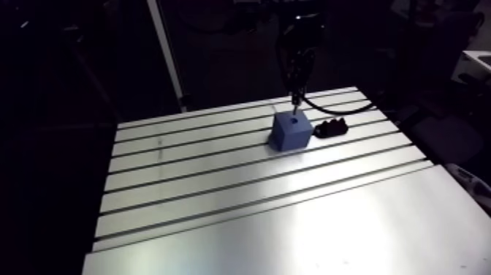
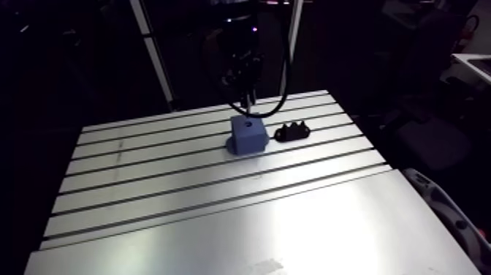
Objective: Pick up the M10 bolt and insert it into the hex recess until seated.
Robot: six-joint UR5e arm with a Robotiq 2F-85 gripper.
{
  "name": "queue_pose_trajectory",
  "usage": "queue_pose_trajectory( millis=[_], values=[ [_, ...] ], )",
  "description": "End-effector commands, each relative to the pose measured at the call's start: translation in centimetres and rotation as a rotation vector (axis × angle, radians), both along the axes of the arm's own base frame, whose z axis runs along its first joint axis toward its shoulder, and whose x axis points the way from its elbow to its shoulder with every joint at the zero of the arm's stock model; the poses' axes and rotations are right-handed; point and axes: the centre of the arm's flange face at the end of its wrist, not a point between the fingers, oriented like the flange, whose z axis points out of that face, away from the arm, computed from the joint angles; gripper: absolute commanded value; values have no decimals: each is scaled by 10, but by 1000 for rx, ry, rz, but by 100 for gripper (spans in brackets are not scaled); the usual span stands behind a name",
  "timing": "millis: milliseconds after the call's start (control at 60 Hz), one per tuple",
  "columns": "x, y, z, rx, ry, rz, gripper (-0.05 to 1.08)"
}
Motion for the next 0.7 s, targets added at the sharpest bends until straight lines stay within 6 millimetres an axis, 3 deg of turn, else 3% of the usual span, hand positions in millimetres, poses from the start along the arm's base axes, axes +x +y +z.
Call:
queue_pose_trajectory(
  millis=[17, 700],
  values=[
    [0, 0, -3, 1, -5, -3, 108],
    [1, -3, -7, -1, -13, -1, 108]
  ],
)
